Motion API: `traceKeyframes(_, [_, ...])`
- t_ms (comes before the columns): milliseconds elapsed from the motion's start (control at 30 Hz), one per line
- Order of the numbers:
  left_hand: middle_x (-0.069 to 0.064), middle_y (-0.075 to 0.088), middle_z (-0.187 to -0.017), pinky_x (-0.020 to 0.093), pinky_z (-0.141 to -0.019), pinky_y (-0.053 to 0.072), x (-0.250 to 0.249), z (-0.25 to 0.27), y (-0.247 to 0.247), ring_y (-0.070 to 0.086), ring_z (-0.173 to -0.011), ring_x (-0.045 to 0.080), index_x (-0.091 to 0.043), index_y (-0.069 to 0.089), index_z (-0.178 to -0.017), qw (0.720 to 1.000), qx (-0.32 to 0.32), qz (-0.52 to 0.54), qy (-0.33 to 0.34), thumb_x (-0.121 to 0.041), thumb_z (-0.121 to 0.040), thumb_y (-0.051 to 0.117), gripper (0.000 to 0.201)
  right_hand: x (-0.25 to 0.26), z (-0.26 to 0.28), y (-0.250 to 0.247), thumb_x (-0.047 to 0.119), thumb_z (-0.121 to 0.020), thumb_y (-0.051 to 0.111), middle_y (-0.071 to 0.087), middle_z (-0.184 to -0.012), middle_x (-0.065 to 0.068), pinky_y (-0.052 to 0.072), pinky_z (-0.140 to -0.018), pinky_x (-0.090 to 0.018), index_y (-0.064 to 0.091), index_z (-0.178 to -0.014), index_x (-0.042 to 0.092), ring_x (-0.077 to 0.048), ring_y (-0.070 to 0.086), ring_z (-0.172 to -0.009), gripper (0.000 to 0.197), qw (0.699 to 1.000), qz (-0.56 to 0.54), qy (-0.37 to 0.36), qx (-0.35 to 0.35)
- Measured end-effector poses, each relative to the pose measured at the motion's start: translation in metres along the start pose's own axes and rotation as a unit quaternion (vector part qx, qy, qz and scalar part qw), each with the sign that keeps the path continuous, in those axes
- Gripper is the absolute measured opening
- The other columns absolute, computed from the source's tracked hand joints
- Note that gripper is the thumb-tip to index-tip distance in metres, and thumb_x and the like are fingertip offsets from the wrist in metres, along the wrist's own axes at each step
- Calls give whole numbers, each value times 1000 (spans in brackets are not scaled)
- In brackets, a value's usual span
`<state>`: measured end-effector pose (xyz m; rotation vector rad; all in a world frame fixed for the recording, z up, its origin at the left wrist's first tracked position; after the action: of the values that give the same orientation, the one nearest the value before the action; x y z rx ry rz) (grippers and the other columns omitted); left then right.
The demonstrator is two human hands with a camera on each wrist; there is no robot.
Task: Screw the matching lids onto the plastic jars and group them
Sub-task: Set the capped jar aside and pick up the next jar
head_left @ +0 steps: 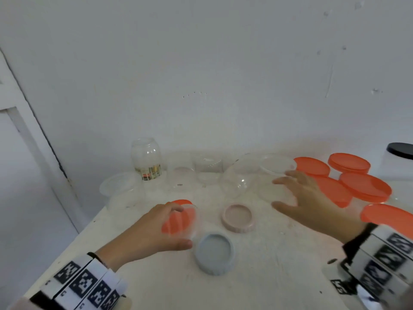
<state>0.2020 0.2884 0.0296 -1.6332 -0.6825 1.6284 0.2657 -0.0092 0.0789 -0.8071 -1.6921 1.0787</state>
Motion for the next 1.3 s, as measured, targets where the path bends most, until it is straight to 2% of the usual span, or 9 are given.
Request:
traceKeyframes(167, [-32, 42, -127, 9, -85, 38, 42, 21, -46, 41, -115, -15, -57, 43, -117, 997, -57, 56, 8, -87, -42, 67, 84, 109, -47, 59, 43, -88, 61, 25, -150, -2, 20, -113, -35, 40, -140, 28, -17, 16, -141, 58, 993, -41, -96, 55])
traceKeyframes(267, [-31, 46, -127, 18, -90, 41, 69, 35, -77, 46, -116, -7, -61, 44, -114, 992, -104, 72, -3, -90, -41, 63, 81, 171, -71, 86, 42, -89, 60, 26, -150, 0, 24, -112, -37, 39, -141, 25, -18, 18, -140, 58, 984, -67, -144, 83])
traceKeyframes(467, [-32, 49, -118, 13, -76, 41, 112, 58, -137, 48, -103, -16, -57, 44, -110, 971, -205, 124, -24, -95, -32, 55, 87, 264, -102, 125, 38, -91, 61, 31, -148, 1, 30, -110, -39, 36, -144, 21, -22, 24, -137, 62, 970, -79, -197, 116])
traceKeyframes(600, [-24, 49, -119, 22, -81, 41, 136, 63, -153, 50, -104, -4, -47, 41, -120, 959, -233, 155, -50, -95, -29, 54, 104, 305, -113, 146, 43, -88, 64, 27, -153, -3, 25, -114, -46, 28, -148, 20, -25, 19, -141, 74, 964, -51, -216, 147])
traceKeyframes(700, [-15, 51, -122, 30, -88, 42, 147, 63, -157, 52, -109, 8, -40, 41, -127, 952, -244, 167, -71, -96, -26, 54, 116, 319, -119, 163, 51, -84, 67, 18, -157, -8, 23, -114, -50, 13, -152, 22, -29, 14, -144, 91, 964, -13, -194, 180])
traceKeyframes(800, [-10, 49, -125, 31, -90, 40, 151, 59, -159, 49, -112, 12, -40, 39, -128, 949, -248, 177, -79, -94, -27, 55, 116, 322, -123, 173, 53, -81, 68, 12, -158, -14, 26, -112, -55, 3, -152, 22, -38, 16, -143, 101, 969, -2, -152, 193])
traceKeyframes(1000, [-8, 49, -123, 33, -91, 40, 154, 50, -162, 49, -113, 14, -38, 38, -129, 943, -256, 192, -90, -95, -25, 54, 120, 324, -126, 166, 44, -71, 80, 23, -141, -13, 39, -103, -52, 13, -146, 21, -38, 25, -134, 103, 977, -38, -117, 172])
traceKeyframes(1167, [-5, 50, -127, 35, -93, 41, 154, 44, -165, 51, -115, 17, -35, 39, -130, 932, -271, 225, -84, -83, -54, 62, 93, 308, -117, 159, 52, -61, 83, 16, -138, -5, 38, -105, -53, 9, -144, 43, -36, 27, -133, 112, 971, -130, -82, 186])
traceKeyframes(1300, [-4, 51, -127, 32, -88, 39, 150, 40, -168, 51, -113, 16, -31, 40, -133, 928, -278, 236, -73, -63, -63, 59, 79, 293, -103, 153, 50, -59, 84, 24, -140, -2, 38, -104, -46, 16, -144, 35, -27, 29, -130, 109, 969, -158, -70, 179])
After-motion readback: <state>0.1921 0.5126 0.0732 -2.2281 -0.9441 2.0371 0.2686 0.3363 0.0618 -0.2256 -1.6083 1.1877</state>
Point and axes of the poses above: each hand's wrist, its own z-axis away from the middle knuckle, its own y-axis out of the palm, x = y × z, the point moved 10 cm from there along -z, towards the middle knuckle
